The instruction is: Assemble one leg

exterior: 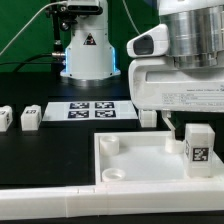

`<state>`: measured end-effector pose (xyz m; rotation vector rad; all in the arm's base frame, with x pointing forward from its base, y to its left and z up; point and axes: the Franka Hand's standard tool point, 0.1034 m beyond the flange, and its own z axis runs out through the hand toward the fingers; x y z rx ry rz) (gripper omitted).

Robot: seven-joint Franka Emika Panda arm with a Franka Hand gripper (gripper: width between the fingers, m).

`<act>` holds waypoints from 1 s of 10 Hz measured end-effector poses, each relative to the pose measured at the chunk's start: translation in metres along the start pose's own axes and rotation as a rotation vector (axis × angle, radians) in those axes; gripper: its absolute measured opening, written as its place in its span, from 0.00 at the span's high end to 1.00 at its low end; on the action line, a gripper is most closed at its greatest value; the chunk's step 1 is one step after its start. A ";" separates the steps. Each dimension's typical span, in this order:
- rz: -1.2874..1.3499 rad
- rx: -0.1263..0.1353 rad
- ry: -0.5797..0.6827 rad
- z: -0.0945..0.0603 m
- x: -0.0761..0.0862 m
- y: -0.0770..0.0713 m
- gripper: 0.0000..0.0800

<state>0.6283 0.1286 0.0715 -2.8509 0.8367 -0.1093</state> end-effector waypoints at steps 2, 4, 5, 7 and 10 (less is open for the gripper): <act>-0.320 -0.023 0.009 -0.001 0.008 0.003 0.19; -0.592 -0.052 0.025 -0.005 0.013 -0.002 0.19; -0.566 -0.053 0.023 -0.003 0.012 0.000 0.19; -0.503 -0.050 0.024 -0.003 0.012 -0.001 0.33; -0.217 -0.052 0.033 -0.003 0.015 0.004 0.62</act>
Offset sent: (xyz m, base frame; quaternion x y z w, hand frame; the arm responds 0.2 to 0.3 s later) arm 0.0135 0.0118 0.0112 -0.0307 -0.0028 -0.3981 0.9168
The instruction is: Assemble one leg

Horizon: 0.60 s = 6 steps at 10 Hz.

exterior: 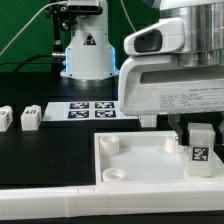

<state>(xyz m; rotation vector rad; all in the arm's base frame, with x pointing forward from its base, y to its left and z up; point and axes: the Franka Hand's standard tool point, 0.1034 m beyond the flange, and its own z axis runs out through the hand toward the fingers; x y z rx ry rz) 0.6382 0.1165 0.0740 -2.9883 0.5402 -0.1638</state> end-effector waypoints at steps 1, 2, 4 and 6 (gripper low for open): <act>0.083 -0.001 0.000 0.000 0.000 0.001 0.62; 0.140 -0.002 0.000 0.000 0.000 0.002 0.62; 0.416 -0.006 0.001 0.001 0.000 0.004 0.62; 0.739 -0.021 -0.002 0.001 -0.003 0.005 0.62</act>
Offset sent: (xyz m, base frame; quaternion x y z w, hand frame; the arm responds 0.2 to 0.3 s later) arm 0.0000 0.0000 0.0000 0.0000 0.0000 0.2667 0.9638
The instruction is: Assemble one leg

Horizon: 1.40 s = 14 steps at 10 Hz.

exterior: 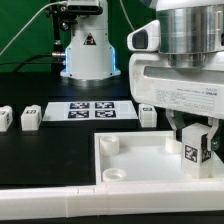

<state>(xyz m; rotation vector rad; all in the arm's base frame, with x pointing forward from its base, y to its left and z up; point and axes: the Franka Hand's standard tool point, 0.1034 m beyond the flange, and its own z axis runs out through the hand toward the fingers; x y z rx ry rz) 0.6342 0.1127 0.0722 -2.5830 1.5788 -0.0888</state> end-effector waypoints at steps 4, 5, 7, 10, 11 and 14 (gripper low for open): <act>0.806 0.031 -0.117 0.003 -0.005 -0.001 0.62; 0.900 0.021 -0.126 0.005 -0.009 0.000 0.63; 0.904 0.020 -0.126 0.005 -0.011 0.000 0.62; 0.703 0.018 -0.112 0.010 -0.027 0.004 0.35; 0.564 -0.006 -0.113 0.011 -0.040 0.005 0.22; 0.194 -0.012 -0.113 0.008 -0.041 0.007 0.19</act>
Offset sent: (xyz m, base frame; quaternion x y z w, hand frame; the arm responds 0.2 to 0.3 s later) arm 0.0082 0.0037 -0.0106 0.0690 -0.0840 0.5138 0.8510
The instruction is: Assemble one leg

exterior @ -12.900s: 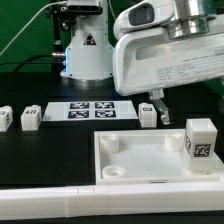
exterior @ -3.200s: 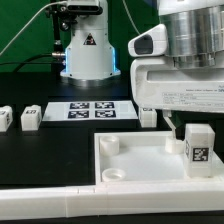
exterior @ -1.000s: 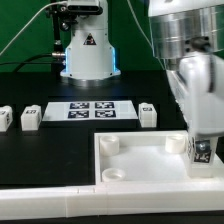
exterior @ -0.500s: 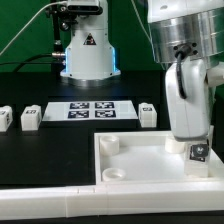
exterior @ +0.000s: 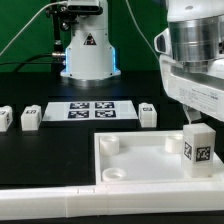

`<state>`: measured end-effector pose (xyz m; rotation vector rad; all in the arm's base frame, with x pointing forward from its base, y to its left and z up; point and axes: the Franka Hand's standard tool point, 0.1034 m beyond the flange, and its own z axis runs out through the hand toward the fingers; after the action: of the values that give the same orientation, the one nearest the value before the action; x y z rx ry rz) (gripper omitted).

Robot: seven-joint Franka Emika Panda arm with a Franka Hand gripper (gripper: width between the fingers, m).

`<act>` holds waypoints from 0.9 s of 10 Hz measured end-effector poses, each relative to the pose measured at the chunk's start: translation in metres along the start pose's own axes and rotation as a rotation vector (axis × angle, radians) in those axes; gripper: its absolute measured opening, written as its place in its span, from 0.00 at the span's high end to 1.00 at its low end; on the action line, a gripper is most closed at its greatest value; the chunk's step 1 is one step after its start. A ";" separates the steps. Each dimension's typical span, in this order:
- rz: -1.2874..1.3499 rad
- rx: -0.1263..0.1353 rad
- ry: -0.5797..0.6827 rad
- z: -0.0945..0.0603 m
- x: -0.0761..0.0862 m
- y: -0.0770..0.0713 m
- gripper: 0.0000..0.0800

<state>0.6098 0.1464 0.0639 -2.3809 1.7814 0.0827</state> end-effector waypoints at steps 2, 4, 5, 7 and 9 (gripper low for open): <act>-0.167 0.000 0.000 0.000 0.001 0.000 0.19; -0.346 -0.001 0.002 0.000 0.005 0.001 0.19; -0.510 0.001 0.008 -0.004 0.016 0.002 0.19; -0.731 -0.003 0.025 -0.006 0.033 0.008 0.19; -0.950 -0.032 0.046 -0.008 0.033 0.004 0.19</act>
Offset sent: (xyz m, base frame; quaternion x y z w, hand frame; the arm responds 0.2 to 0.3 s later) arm 0.0000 0.0000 0.0000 0.0000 0.0000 -0.1790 0.9838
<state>0.6152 0.1124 0.0670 -2.9753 0.5057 -0.0662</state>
